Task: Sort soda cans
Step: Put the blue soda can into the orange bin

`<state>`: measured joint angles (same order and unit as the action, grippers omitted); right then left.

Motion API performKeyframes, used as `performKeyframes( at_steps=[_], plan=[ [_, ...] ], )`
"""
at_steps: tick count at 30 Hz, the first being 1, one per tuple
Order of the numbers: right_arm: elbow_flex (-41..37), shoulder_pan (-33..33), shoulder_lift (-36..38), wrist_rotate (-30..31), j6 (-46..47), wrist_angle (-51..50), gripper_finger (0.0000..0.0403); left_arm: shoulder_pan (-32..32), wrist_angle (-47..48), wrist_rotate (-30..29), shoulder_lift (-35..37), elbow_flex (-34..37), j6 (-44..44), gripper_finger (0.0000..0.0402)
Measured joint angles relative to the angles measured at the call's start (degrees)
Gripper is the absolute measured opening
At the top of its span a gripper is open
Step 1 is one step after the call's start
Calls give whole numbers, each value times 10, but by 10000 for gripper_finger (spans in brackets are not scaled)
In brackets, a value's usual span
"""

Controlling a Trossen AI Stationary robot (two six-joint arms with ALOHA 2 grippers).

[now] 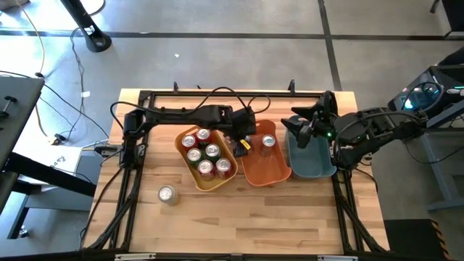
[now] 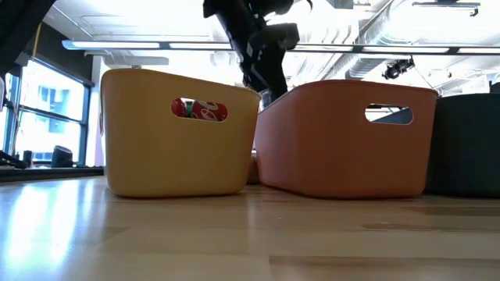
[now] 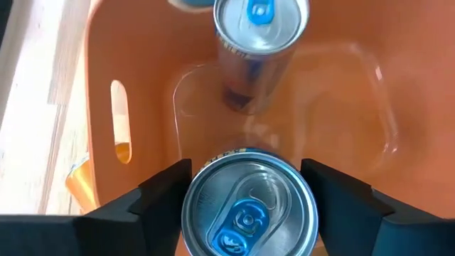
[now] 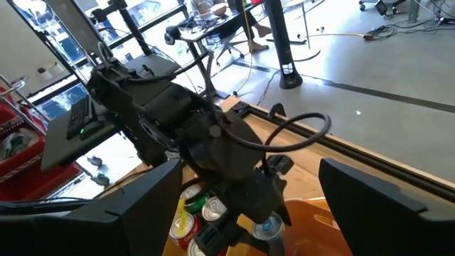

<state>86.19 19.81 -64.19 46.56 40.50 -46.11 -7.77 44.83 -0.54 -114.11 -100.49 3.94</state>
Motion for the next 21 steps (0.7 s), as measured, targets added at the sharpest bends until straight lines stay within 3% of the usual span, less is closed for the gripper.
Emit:
performKeyframes(
  at_steps=[4, 21],
  plan=[
    [0, 0, -6, -1, 0, 0, 326, 0, -2, 0, -5, 0, 4, 268],
    [0, 0, -23, -16, 1, -4, 326, -1, -7, 4, -2, -1, 2, 263]
  ],
)
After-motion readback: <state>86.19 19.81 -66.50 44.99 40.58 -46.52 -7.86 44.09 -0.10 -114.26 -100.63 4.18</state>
